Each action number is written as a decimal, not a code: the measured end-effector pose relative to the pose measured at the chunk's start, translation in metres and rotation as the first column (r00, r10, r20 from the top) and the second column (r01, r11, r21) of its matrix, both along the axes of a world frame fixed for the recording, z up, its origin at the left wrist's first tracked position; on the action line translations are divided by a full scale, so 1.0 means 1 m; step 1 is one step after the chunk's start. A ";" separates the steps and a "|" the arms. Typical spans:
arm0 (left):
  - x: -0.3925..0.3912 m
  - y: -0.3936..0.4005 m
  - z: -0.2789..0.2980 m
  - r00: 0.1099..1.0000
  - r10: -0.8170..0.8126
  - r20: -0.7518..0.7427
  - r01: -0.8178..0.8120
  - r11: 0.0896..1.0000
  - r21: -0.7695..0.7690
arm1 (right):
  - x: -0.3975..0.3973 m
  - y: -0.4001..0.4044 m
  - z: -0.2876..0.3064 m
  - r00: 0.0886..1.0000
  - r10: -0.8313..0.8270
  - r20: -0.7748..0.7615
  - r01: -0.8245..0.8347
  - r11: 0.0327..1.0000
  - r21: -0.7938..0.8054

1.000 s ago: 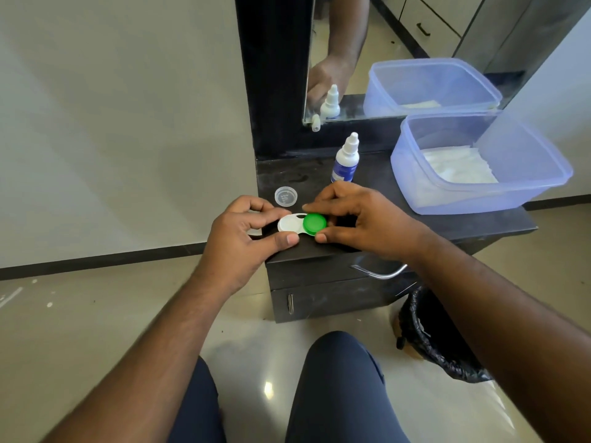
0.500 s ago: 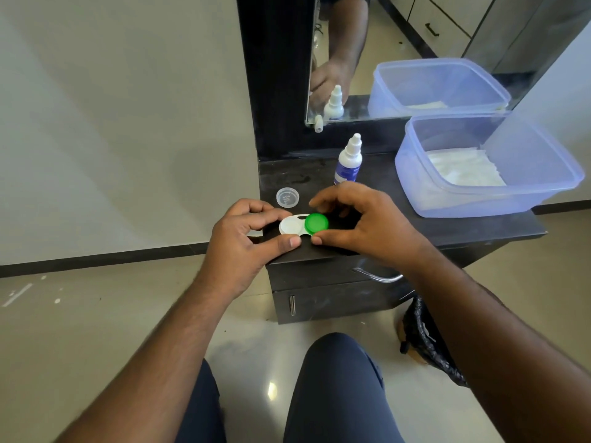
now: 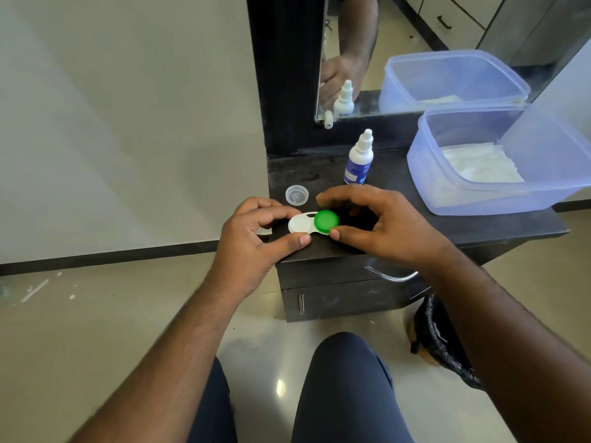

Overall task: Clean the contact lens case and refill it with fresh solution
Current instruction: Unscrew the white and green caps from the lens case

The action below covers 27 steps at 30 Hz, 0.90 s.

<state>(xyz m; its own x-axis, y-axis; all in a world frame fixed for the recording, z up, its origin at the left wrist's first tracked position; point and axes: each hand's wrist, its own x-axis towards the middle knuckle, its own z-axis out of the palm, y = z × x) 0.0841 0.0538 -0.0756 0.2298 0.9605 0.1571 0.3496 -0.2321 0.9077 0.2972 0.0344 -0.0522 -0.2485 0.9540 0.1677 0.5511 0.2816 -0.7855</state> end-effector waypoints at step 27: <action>-0.002 0.001 -0.002 1.000 -0.024 0.000 0.024 1.000 0.013 | -0.017 0.007 0.002 0.960 -0.277 -0.052 0.275 0.961 -0.032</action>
<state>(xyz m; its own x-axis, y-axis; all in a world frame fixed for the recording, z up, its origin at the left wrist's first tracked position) 0.0817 0.0550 -0.0778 0.2533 0.9525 0.1690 0.3439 -0.2519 0.9046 0.2802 0.0409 -0.0497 0.0340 0.9882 0.1496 0.5601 0.1052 -0.8217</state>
